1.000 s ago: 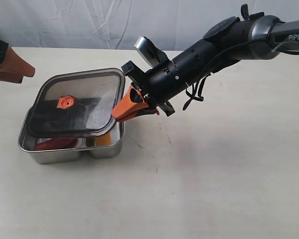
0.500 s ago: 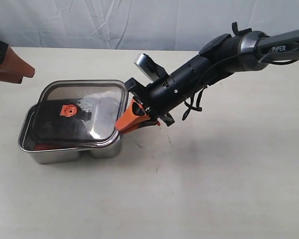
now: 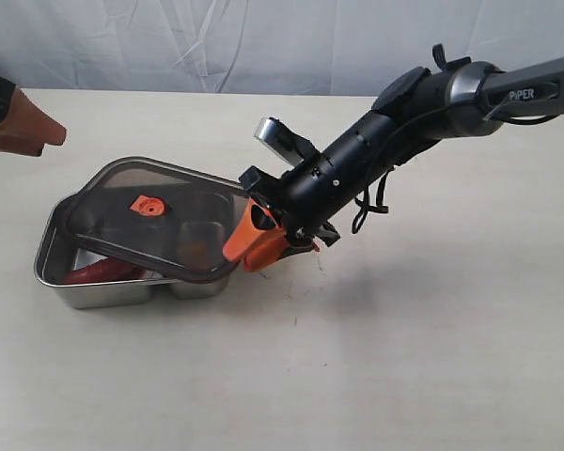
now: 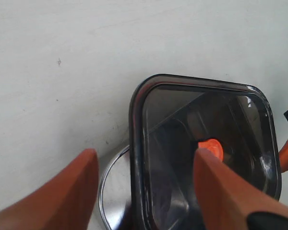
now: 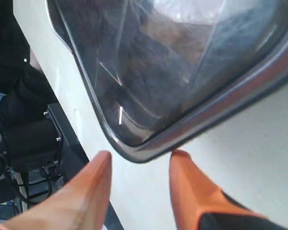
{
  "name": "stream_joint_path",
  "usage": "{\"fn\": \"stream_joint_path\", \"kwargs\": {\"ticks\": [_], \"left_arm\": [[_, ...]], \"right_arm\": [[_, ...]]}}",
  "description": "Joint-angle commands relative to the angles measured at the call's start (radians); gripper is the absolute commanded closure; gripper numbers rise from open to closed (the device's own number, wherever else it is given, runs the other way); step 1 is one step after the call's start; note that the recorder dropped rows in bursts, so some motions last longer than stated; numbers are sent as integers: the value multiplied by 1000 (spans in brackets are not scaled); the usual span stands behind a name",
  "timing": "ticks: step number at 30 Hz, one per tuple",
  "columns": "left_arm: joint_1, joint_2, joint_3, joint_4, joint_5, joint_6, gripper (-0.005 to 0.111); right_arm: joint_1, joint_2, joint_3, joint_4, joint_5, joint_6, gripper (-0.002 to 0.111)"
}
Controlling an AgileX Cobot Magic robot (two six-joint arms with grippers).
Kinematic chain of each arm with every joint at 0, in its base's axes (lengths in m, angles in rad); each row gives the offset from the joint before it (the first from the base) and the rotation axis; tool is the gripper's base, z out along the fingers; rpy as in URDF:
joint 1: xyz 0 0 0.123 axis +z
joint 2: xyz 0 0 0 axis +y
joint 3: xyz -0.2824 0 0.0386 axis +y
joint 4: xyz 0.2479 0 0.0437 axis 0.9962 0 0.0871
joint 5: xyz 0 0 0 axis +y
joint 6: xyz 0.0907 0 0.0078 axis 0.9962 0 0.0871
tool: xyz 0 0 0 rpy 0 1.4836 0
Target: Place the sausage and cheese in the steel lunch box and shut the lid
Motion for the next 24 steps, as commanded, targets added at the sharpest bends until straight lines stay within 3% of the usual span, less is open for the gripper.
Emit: {"fn": "stream_joint_path", "kwargs": {"ticks": [1, 8, 17, 18, 20, 23, 24], "left_arm": [[0, -10, 0, -13, 6, 4, 51], [0, -10, 0, -13, 6, 6, 51], [0, -10, 0, -13, 6, 34, 51], [0, -10, 0, -13, 6, 34, 52], [0, -10, 0, -9, -50, 31, 63], [0, -10, 0, -7, -102, 23, 103], [0, -10, 0, 3, -114, 21, 106]], "right_arm": [[-3, -2, -4, -8, 7, 0, 68], [-21, -9, -4, -28, 7, 39, 69], [-233, -149, -4, -137, 7, 68, 70], [-235, -153, -4, -192, 7, 96, 77], [-206, -144, -4, -271, -74, 139, 108], [-127, -117, -4, -295, -157, 161, 108], [-101, -109, -4, -313, -179, 184, 108]]}}
